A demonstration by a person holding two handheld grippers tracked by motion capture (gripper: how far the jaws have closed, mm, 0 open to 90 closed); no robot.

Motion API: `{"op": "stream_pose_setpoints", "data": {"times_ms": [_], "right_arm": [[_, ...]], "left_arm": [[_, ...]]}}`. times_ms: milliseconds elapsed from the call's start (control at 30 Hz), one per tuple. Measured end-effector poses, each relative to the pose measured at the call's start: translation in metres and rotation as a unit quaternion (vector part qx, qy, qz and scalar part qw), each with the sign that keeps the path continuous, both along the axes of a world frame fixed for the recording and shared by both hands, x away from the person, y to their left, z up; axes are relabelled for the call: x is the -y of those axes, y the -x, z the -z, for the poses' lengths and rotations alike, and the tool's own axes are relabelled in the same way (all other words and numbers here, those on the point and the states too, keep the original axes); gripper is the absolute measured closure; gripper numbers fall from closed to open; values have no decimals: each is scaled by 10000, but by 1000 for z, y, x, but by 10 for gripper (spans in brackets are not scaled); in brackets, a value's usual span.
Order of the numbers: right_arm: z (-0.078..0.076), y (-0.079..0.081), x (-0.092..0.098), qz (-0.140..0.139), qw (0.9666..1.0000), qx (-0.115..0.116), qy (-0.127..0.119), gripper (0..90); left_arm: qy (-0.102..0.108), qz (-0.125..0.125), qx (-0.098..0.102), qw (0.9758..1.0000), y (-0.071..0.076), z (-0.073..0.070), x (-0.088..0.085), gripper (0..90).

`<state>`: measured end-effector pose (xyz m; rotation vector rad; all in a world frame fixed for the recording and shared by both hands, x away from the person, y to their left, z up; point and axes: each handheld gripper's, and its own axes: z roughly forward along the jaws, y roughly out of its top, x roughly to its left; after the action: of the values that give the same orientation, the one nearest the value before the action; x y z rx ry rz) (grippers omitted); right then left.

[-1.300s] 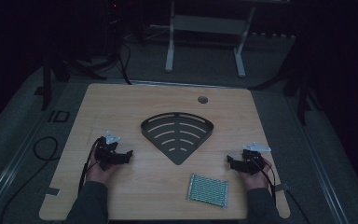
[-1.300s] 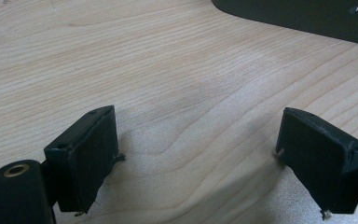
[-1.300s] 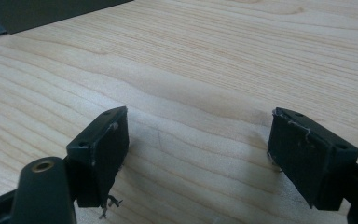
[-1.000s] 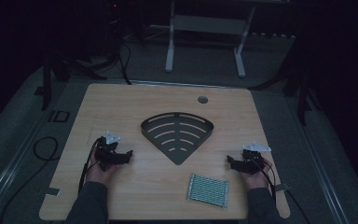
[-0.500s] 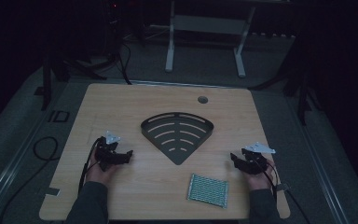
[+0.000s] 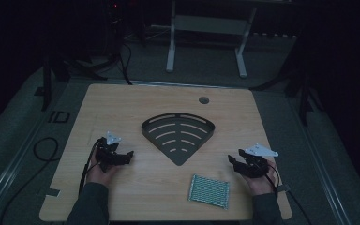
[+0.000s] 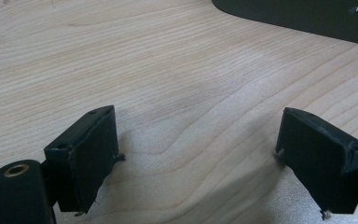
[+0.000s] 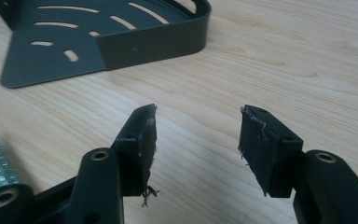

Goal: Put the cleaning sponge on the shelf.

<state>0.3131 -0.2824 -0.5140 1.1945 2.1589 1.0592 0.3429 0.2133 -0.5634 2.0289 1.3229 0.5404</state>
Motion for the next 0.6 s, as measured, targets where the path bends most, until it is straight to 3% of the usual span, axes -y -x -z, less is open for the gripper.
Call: {"op": "stream_pose_setpoints", "data": {"times_ms": [600], "right_arm": [[-4,6,-23,-622,9979,-185,-34,471]], "left_arm": [[3,-12,-4,10000,0,0,0,130]]}}
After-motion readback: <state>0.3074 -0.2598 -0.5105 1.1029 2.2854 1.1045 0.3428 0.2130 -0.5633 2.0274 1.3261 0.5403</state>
